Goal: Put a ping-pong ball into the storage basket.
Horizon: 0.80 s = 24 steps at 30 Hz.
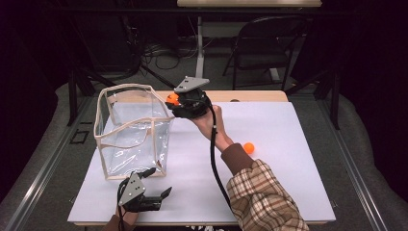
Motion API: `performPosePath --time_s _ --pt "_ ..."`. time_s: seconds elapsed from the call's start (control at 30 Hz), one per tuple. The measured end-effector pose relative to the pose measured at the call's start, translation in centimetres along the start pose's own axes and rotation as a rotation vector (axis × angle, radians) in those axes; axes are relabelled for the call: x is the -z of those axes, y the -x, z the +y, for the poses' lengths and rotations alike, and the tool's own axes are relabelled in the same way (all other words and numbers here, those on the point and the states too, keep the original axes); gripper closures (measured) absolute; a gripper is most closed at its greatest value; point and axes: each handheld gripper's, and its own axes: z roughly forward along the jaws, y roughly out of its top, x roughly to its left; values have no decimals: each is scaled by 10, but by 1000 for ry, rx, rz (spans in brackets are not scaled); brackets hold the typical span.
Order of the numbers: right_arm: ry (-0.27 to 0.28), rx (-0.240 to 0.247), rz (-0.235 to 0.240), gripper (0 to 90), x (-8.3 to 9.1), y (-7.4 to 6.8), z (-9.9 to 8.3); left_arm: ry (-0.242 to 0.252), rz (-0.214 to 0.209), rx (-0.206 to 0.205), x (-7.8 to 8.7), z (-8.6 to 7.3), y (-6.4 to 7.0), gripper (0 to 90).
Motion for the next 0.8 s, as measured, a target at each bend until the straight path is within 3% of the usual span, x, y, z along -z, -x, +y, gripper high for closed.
performPosePath --time_s 0.7,0.8 --pt "4 -18 14 511 -12 -5 6 5 2 0 1 0 0 160" --pt "4 -27 16 511 -20 -10 9 6 2 1 1 0 0 161"
